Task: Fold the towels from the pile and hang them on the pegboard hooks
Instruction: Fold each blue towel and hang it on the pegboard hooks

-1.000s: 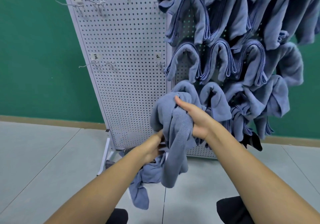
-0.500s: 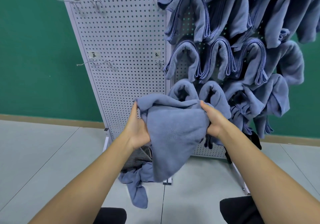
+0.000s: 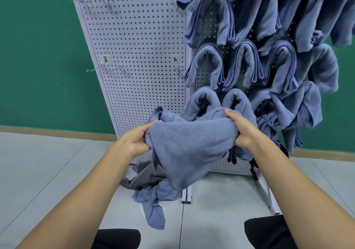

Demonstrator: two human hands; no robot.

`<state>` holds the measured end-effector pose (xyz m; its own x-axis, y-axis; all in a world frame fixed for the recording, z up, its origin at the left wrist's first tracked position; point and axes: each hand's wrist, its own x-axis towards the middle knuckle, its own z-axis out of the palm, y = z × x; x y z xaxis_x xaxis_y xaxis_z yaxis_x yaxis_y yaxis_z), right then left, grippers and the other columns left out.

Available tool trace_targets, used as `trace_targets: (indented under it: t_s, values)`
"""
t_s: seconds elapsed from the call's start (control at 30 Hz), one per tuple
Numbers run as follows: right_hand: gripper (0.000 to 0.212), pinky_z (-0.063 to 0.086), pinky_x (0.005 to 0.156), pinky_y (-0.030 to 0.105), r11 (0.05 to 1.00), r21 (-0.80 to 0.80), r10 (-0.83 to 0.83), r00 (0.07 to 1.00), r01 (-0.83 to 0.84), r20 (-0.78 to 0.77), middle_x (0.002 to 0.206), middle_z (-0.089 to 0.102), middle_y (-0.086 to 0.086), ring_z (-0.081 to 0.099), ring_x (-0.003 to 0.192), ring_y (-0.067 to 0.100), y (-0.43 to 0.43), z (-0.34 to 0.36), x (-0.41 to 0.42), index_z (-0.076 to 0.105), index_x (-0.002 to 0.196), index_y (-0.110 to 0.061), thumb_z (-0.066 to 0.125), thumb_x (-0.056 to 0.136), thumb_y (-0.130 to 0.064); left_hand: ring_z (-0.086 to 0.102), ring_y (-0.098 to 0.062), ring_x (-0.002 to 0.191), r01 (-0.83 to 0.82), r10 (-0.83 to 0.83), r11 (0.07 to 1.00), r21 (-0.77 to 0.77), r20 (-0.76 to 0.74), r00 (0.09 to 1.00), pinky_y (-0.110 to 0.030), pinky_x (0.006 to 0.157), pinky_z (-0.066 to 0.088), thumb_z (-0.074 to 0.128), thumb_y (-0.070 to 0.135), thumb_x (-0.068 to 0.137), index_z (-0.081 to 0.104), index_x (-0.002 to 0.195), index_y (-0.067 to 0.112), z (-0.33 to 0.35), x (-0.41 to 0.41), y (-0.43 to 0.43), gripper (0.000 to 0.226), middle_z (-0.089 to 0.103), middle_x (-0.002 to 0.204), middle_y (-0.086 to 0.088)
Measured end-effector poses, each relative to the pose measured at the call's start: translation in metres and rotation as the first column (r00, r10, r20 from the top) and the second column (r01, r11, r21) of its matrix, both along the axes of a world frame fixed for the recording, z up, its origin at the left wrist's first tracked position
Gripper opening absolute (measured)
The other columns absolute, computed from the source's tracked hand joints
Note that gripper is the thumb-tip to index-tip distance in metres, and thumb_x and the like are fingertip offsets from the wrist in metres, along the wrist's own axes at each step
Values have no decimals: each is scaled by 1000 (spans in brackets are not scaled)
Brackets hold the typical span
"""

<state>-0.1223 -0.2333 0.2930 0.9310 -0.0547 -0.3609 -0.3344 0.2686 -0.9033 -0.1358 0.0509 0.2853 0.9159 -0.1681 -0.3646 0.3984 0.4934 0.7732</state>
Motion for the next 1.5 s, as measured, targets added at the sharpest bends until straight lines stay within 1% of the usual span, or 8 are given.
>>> trace_targets:
  t_s: [0.47,0.57,0.73,1.03,1.1,1.23,1.37,1.5]
  values:
    - [34,53,87,32,993,-115,40,988,-23,147,109,67,12,64,103,21,-14,3,3,63,115,-8,63,91,-31,62,-11,73,32,-32,999,-27,-4,999,-30,68,55,44,-6,84,59,121,20,6,-4,28,47,68,93,1]
    - [38,52,74,31,953,-299,88,992,-58,88,94,57,13,53,87,23,-22,2,1,63,103,-14,73,81,-43,64,-13,70,17,-17,1000,-3,4,1000,-30,69,55,57,7,83,71,98,12,11,-7,29,21,68,90,1]
    - [36,53,87,34,993,-105,63,984,-45,167,106,71,10,66,101,20,-19,6,-4,64,115,-1,65,90,-27,70,-21,73,139,-129,977,161,-71,989,-33,64,60,56,3,85,75,77,0,4,-5,34,21,72,91,-13]
    - [31,53,81,32,977,-212,119,913,-37,389,89,73,6,68,86,17,-1,15,-15,65,99,-5,60,92,-34,50,-9,53,512,-407,327,794,-370,835,-19,53,46,66,7,85,61,85,10,-29,-13,24,6,54,60,1]
    - [28,55,81,30,984,-174,113,903,-43,415,90,74,5,69,85,15,0,16,-14,67,99,-4,58,94,-31,55,-14,66,548,-443,418,724,-365,819,-24,61,46,67,19,86,67,86,9,-27,-13,20,10,62,72,-3]
    - [23,55,85,28,992,-3,116,919,-124,377,100,73,9,68,95,17,-5,15,-11,66,105,-4,52,97,-19,62,-24,97,320,-258,863,390,-204,944,-34,81,55,59,34,91,66,104,6,-19,-8,23,32,67,108,-13]
    - [22,53,82,29,979,-19,200,955,-201,220,98,70,9,67,90,15,-11,10,-7,63,103,-3,46,100,-17,66,-22,86,30,-8,975,221,-99,995,-33,70,59,64,25,89,64,112,6,-8,-4,37,30,67,108,-13]
    - [39,57,77,30,910,-340,276,959,-239,65,98,65,6,62,91,17,-13,5,-7,64,114,-2,58,94,-35,70,-17,66,-121,128,982,142,-42,991,-29,64,57,59,24,93,67,94,8,5,-7,44,18,71,90,-7]
